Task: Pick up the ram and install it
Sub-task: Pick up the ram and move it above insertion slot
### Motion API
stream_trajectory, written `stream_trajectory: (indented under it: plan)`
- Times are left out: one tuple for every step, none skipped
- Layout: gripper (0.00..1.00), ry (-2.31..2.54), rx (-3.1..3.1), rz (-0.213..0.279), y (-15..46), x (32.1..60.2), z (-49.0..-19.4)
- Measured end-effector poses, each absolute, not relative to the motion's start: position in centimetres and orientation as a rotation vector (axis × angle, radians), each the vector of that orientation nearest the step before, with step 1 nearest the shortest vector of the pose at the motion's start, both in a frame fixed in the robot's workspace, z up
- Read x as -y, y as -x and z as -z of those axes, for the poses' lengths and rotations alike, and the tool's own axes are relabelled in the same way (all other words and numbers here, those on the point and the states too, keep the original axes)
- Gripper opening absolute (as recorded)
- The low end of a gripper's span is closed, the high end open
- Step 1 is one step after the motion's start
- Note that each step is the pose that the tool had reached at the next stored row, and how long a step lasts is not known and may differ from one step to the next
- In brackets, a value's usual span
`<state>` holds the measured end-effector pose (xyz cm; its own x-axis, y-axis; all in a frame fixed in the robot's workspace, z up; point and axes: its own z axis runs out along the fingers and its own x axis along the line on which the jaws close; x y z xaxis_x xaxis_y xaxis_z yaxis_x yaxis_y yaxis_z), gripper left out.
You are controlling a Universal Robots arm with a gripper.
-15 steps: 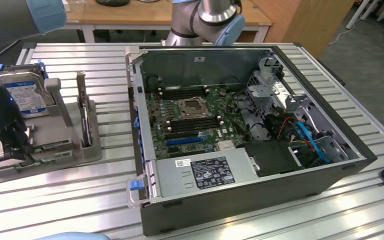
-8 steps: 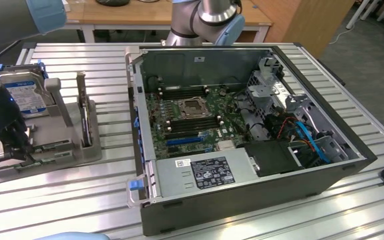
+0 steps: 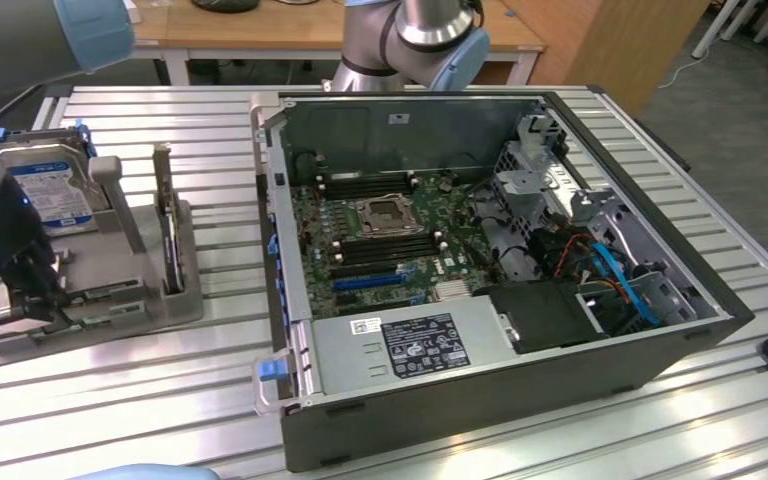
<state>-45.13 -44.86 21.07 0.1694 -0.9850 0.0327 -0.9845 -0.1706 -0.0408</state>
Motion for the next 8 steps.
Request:
stream_trajectory:
  plan:
    - [0.36, 2.394, -2.016, 0.08, 45.13, 44.84, -21.01]
    - [0.36, 2.394, -2.016, 0.08, 45.13, 44.82, -20.95]
    - [0.36, 2.394, -2.016, 0.081, 45.13, 44.8, -20.89]
    - [0.36, 2.394, -2.016, 0.081, 45.13, 44.79, -20.83]
    - [0.36, 2.394, -2.016, 0.081, 45.13, 44.77, -20.78]
    - [0.36, 2.394, -2.016, 0.081, 45.13, 44.75, -20.72]
    - [0.36, 2.394, -2.016, 0.081, 45.13, 44.73, -20.66]
    - [0.36, 2.394, -2.016, 0.081, 45.13, 44.71, -20.6]
